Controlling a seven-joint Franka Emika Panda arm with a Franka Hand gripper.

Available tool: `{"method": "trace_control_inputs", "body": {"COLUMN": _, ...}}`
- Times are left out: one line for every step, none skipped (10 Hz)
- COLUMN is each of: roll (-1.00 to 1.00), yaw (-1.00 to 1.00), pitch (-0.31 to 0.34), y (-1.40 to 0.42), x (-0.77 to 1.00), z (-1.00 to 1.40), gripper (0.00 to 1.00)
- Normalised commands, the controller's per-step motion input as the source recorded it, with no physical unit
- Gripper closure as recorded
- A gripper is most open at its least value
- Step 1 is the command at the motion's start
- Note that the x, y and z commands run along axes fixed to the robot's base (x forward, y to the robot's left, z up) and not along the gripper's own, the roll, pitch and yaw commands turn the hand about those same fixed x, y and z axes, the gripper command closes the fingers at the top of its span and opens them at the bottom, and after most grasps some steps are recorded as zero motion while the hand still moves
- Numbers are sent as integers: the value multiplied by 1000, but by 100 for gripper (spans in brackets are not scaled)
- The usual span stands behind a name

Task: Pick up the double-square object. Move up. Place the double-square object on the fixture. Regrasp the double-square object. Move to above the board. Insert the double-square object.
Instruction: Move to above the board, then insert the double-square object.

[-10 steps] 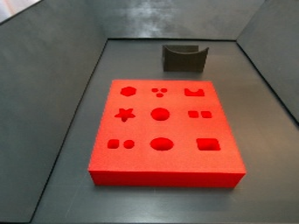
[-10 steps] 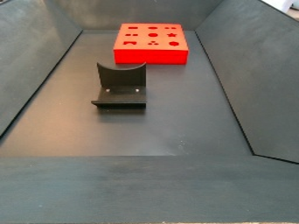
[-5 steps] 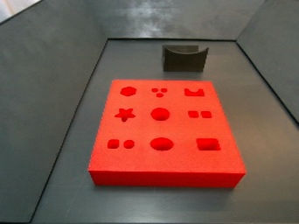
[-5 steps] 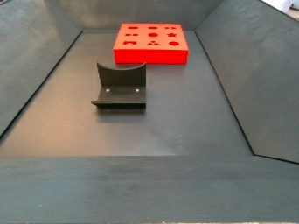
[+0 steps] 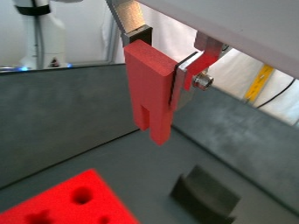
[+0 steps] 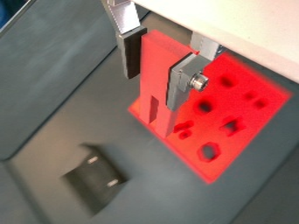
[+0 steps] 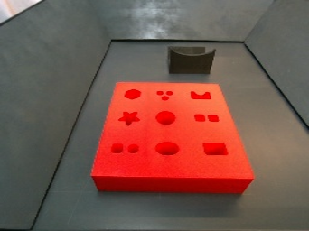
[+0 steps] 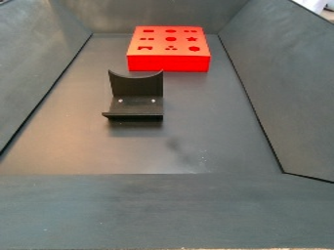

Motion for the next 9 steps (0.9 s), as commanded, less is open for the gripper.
{"method": "trace_control_inputs", "body": {"roll": -1000, "yaw": -81, "pitch": -117, "y": -577, "x": -568, "z": 25, "gripper": 100}}
{"method": "trace_control_inputs", "body": {"roll": -1000, "yaw": -83, "pitch": -122, "y": -264, "x": -333, "z": 16, "gripper": 100}}
{"method": "trace_control_inputs", "body": {"roll": -1000, "yaw": -86, "pitch": -121, "y": -161, "x": -243, "z": 2, "gripper": 100}}
{"method": "trace_control_inputs", "body": {"roll": -853, "yaw": -66, "pitch": -106, "y": -62, "x": -151, "z": 4, "gripper": 100}}
{"method": "trace_control_inputs", "body": {"roll": -566, "yaw": -37, "pitch": -85, "y": -22, "x": -106, "z": 1, "gripper": 100}}
{"method": "trace_control_inputs", "body": {"roll": -394, "yaw": -27, "pitch": -69, "y": -4, "x": -80, "z": -1, "gripper": 100}}
{"method": "trace_control_inputs", "body": {"roll": -270, "yaw": -21, "pitch": -53, "y": 5, "x": -61, "z": 1, "gripper": 100}}
{"method": "trace_control_inputs", "body": {"roll": 0, "yaw": 0, "pitch": 0, "y": -14, "x": 14, "z": -26, "gripper": 100}}
{"method": "trace_control_inputs", "body": {"roll": 0, "yaw": -74, "pitch": 0, "y": -77, "x": 186, "z": -169, "gripper": 100}}
